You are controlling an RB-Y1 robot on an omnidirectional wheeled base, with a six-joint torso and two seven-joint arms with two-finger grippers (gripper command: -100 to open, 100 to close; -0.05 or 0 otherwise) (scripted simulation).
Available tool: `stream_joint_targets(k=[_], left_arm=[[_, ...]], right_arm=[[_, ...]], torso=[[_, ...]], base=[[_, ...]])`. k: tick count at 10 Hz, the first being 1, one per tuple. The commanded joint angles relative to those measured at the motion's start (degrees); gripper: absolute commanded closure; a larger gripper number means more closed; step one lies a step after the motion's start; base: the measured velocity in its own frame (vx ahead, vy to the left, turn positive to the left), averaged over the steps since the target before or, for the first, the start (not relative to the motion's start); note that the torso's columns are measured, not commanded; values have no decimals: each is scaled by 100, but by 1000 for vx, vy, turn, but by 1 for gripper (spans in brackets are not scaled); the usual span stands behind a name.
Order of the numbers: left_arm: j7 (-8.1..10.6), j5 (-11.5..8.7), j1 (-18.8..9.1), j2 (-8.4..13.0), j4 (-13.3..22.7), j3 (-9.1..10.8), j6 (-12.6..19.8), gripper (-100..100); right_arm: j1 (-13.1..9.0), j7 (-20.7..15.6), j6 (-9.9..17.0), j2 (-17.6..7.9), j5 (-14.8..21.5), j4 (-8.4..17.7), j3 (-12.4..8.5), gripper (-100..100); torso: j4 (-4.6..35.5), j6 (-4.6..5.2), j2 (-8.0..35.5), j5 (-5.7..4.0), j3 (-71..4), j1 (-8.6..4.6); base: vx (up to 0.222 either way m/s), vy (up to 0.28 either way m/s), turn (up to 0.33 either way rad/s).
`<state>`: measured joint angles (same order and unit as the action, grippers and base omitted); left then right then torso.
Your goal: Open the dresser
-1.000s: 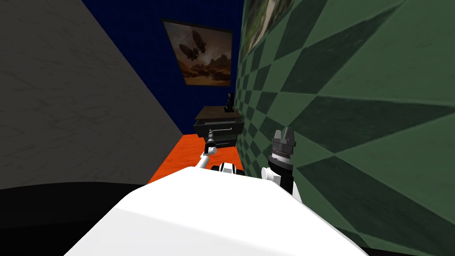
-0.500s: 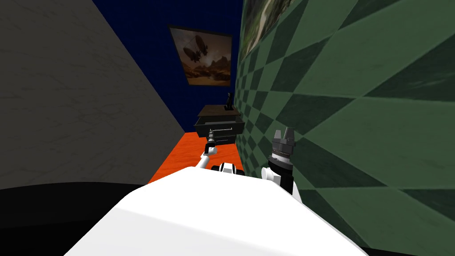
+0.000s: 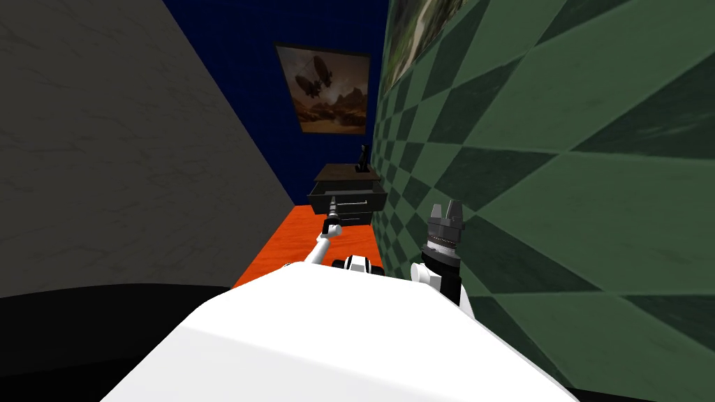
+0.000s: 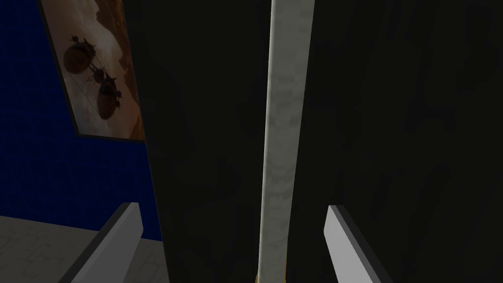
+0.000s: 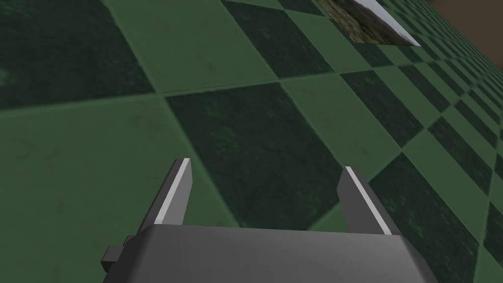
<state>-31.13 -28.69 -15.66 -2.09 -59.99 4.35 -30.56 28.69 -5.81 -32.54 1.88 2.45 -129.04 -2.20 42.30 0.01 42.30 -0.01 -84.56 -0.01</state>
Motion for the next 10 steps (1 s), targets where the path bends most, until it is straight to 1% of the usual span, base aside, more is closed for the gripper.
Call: stream_joint_targets(k=[1, 3, 4, 5, 10], left_arm=[[-113, -37, -160, -3, -182, 90, 353, -100], [-175, -66, -321, 7, -237, 156, 573, -100], [-163, -61, -279, 3, -198, 147, 512, -100], [-165, -63, -287, 5, -186, 151, 529, 0], [-165, -65, -274, 3, -176, 153, 535, 0]], right_arm=[[0, 0, 0, 0, 0, 0, 0, 0], [-1, 0, 0, 0, 0, 0, 0, 0], [-1, 0, 0, 0, 0, 0, 0, 0], [-1, 0, 0, 0, 0, 0, 0, 0], [0, 0, 0, 0, 0, 0, 0, 0]], torso=[[3, -1, 13, 0, 8, -2], [1, -1, 6, 0, 4, 0], [10, 1, 10, -4, 5, -4], [8, 1, 6, -3, 4, -3], [0, -1, 0, 0, 0, 0]], base=[[-39, -26, 69], [-44, -26, 64], [-20, -10, 12], [0, 0, 0], [0, 0, 0]])
